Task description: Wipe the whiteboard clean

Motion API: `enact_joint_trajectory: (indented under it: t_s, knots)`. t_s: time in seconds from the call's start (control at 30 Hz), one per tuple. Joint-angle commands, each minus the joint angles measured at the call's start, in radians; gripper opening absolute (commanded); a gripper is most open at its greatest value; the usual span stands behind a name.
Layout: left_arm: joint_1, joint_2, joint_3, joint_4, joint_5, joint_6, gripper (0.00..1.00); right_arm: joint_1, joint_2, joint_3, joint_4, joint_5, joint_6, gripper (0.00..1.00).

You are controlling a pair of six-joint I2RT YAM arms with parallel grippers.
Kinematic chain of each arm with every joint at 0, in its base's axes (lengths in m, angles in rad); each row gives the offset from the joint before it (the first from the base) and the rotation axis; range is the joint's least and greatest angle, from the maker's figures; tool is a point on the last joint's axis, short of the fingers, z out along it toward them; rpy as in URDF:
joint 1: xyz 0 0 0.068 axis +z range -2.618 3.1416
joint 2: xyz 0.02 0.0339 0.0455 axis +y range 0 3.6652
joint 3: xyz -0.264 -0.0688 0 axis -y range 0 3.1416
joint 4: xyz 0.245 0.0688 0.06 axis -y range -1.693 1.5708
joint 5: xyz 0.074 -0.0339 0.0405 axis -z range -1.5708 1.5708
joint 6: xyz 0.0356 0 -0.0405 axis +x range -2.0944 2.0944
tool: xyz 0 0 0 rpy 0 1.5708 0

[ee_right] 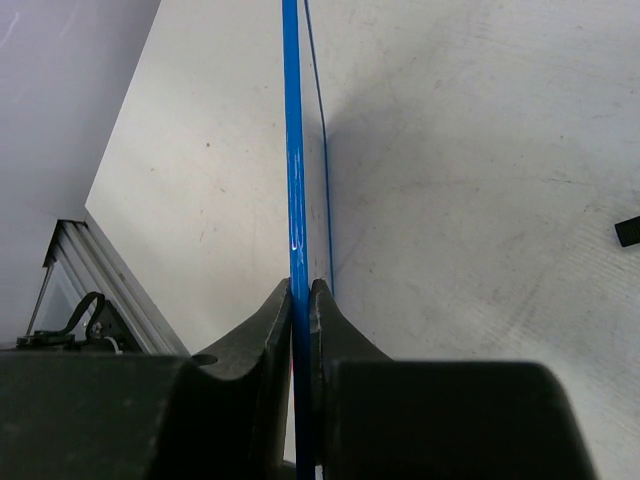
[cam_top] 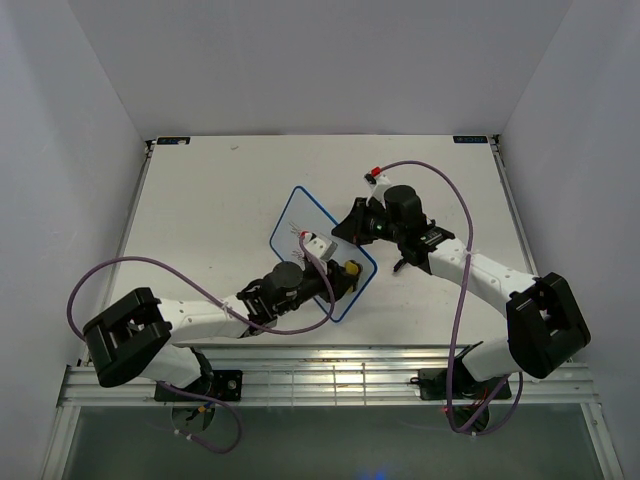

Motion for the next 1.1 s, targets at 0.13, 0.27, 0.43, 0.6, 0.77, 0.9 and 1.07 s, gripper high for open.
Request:
enact_joint_trajectory:
  t_s: [0.13, 0.27, 0.43, 0.6, 0.77, 0.9, 1.07]
  knots:
    - [-0.034, 0.007, 0.011, 0.012, 0.158, 0.143, 0.0, 0.047, -0.019, 0.039, 0.107, -0.141, 0.085, 0.08]
    - [-0.032, -0.006, -0.002, -0.006, 0.005, 0.105, 0.0, 0.046, -0.028, 0.04, 0.102, -0.135, 0.083, 0.08]
    - [0.016, -0.012, -0.034, -0.043, -0.198, -0.007, 0.0, 0.047, -0.043, 0.039, 0.098, -0.15, 0.085, 0.08]
    - [0.081, -0.01, -0.075, -0.047, -0.29, -0.09, 0.0, 0.047, -0.069, 0.014, 0.121, -0.179, 0.117, 0.08]
    - [0.198, 0.007, -0.103, -0.043, -0.267, -0.19, 0.0, 0.049, -0.1, -0.021, 0.135, -0.195, 0.134, 0.08]
    - [0.215, 0.027, -0.103, 0.005, -0.195, -0.174, 0.0, 0.049, -0.105, -0.036, 0.142, -0.195, 0.137, 0.08]
    - [0.166, 0.037, -0.178, 0.236, -0.051, -0.132, 0.0, 0.049, -0.085, -0.041, 0.188, -0.215, 0.172, 0.08]
